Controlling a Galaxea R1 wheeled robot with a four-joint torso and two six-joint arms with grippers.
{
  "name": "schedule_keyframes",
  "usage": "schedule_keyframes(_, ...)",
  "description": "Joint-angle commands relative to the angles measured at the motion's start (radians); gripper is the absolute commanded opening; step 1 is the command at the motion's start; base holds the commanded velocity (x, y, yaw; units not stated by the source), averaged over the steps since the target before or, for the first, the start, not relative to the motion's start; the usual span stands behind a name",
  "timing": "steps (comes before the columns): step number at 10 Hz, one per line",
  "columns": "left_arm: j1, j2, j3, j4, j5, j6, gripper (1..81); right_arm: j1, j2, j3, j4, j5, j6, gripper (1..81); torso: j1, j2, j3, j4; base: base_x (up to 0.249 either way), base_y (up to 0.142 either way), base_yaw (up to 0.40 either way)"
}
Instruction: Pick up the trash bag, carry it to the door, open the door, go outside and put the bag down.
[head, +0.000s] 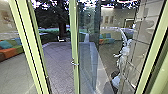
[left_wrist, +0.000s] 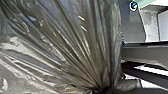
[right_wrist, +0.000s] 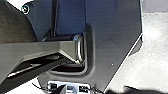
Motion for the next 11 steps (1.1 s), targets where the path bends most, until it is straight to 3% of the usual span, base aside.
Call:
schedule_keyframes(1,-0.051,0.001,0.005,0.001,0.072,0.006,1.0,0.052,0.001,0.003,0.000,-0.067,-0.002,81.1,0.000,0.000,0.000,0.000,0.083,0.000,0.000)
schedule_keyframes(11,-0.051,-0.001,0.005,0.000,0.072,0.006,1.0,0.050,0.002,0.003,0.000,-0.067,-0.002,81.1,0.000,0.000,0.000,0.000,0.088,0.000,0.000)
